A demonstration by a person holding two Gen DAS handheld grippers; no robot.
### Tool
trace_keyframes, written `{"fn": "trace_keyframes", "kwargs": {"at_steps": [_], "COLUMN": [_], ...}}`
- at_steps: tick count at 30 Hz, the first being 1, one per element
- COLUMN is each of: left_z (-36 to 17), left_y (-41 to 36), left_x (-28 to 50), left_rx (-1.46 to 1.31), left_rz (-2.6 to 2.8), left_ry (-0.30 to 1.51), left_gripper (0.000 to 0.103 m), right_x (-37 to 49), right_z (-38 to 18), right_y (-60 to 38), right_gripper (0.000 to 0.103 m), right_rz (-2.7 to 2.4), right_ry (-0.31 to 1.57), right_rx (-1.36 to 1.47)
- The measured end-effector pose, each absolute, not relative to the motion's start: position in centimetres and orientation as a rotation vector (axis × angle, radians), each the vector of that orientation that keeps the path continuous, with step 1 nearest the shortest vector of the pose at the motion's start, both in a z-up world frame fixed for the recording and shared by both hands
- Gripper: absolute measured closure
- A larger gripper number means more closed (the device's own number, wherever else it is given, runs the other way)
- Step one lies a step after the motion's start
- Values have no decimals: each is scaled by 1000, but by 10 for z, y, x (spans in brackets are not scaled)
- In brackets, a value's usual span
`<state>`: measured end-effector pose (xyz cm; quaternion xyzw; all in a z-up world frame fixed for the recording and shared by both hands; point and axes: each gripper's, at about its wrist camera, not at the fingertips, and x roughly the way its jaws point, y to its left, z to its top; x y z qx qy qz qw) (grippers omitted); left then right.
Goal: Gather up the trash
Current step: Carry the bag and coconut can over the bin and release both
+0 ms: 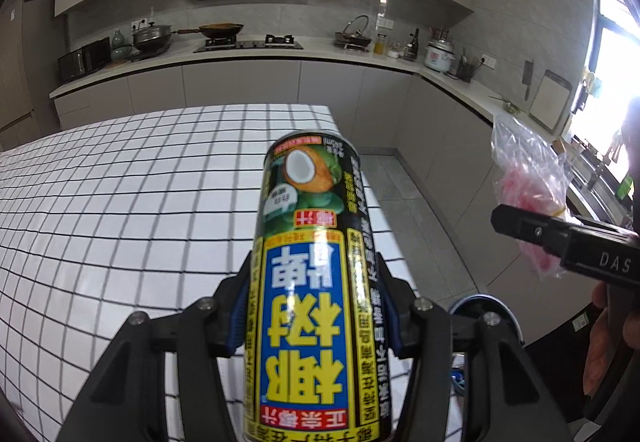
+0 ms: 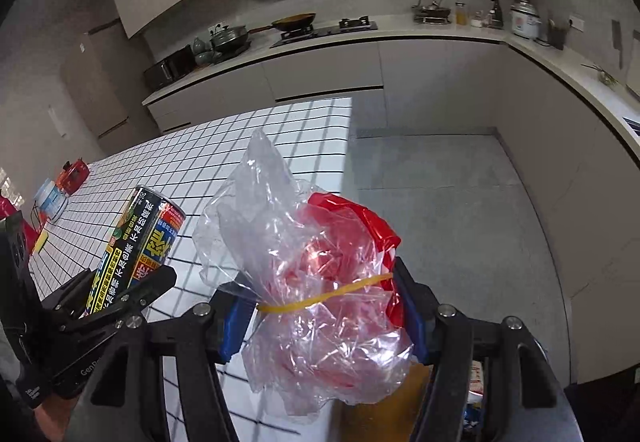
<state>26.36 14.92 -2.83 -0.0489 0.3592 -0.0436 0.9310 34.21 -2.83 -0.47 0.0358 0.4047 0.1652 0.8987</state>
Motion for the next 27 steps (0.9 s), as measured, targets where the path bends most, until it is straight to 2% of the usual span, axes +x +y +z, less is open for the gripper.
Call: {"fn": "trace_keyframes", "kwargs": {"at_steps": [13, 19, 27], "left_z": [-43, -72, -116], "left_y": [13, -63, -111], "left_x": [233, 227, 223], "left_rx": [-51, -16, -11], "left_rz": [-216, -256, -240], "left_ry": [753, 792, 857], "left_gripper": [49, 49, 49], "right_x": [290, 279, 284], "right_z": [-35, -73, -147], "right_y": [-200, -262, -309], "right_gripper": [38, 38, 38], "right_rz": [179, 140, 145], "right_ry": [886, 944, 1058], "right_rx": [99, 131, 147]}}
